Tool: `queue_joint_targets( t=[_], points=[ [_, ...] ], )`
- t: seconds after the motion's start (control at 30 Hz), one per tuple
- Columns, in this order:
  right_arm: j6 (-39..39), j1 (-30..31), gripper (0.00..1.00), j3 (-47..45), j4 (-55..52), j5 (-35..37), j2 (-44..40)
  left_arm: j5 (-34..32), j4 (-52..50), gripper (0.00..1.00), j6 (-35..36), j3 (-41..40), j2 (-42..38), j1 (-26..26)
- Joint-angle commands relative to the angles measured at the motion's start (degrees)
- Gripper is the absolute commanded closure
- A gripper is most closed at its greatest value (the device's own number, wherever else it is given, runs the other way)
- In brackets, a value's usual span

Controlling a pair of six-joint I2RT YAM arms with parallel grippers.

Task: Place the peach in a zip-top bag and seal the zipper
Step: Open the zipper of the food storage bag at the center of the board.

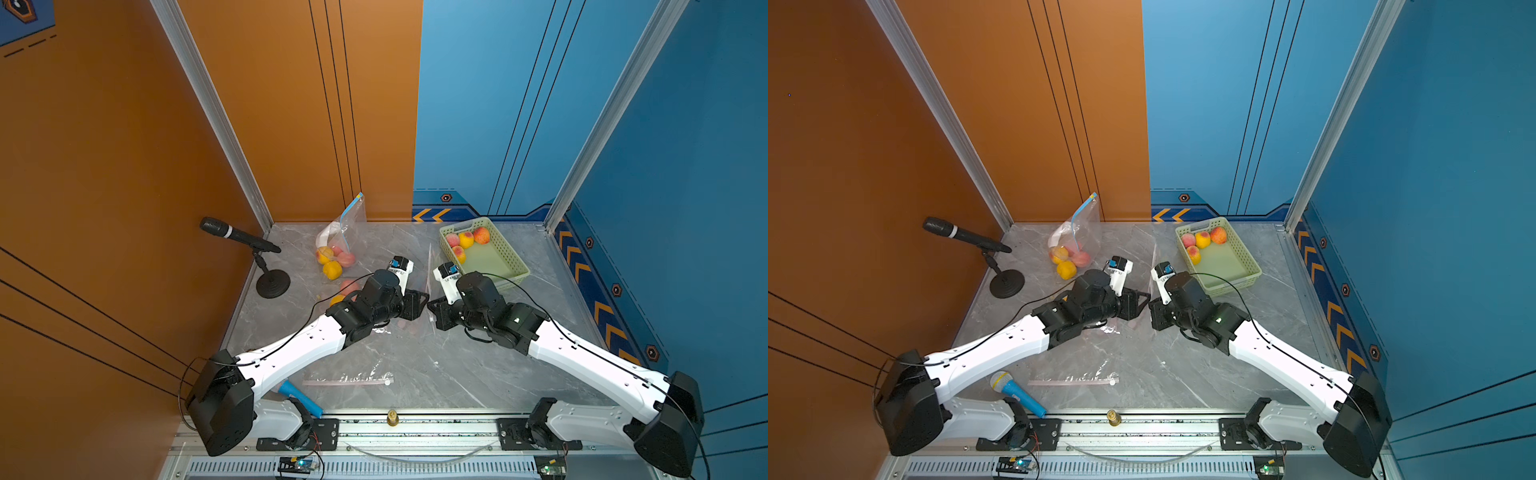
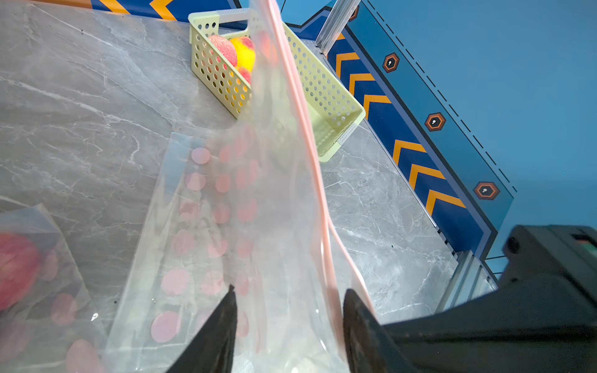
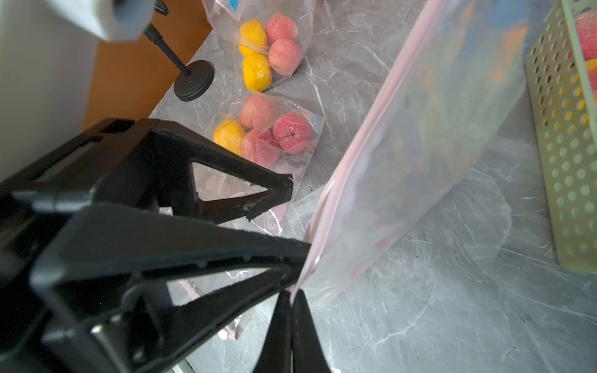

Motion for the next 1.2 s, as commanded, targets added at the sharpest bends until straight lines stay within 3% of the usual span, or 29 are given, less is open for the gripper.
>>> queue_joint_targets(
  t=[0.0,0.13,0.3,0.43,0.57,0.73,0.83,0.9,1.17],
  points=[
    [-1.79,0.90,1.00,0.87,0.08,0.82,0.42,1.56,-0.32,0.48,-0.76,-0.04,0.92,0.31],
    [-2.40,1.39,1.00,1.43,-0.37,0.91,1.03,2.21,0.07,0.57,-1.15,0.38,1.80,0.43],
    [-2.55,2.05,1.00,1.95,-1.44,2.22,1.59,1.54,-1.06,0.86,-2.29,1.19,3.48,0.46],
    [-1.96,2.46,1.00,2.09,-3.03,4.95,1.84,-4.30,-4.85,1.00,-3.15,1.66,3.89,0.16],
    [0.01,2.50,1.00,1.72,-4.72,9.91,2.04,-9.38,-5.79,1.00,-3.99,0.38,2.43,-0.25],
    [6.25,1.11,1.00,0.78,-5.85,16.69,3.33,-9.48,-4.89,1.00,-3.36,-1.12,0.02,-0.47],
    [9.30,0.18,1.00,0.08,-3.92,16.38,3.95,-8.57,-5.22,1.00,-2.19,-1.67,-1.31,-0.78],
    [9.80,0.08,0.83,0.03,-1.46,14.96,4.36,-7.61,-5.39,1.00,-1.49,-1.81,-1.75,-0.88],
    [6.44,0.47,0.60,4.61,-0.37,11.11,8.03,-4.74,-5.81,1.00,0.65,0.05,-0.47,-2.23]
  ],
)
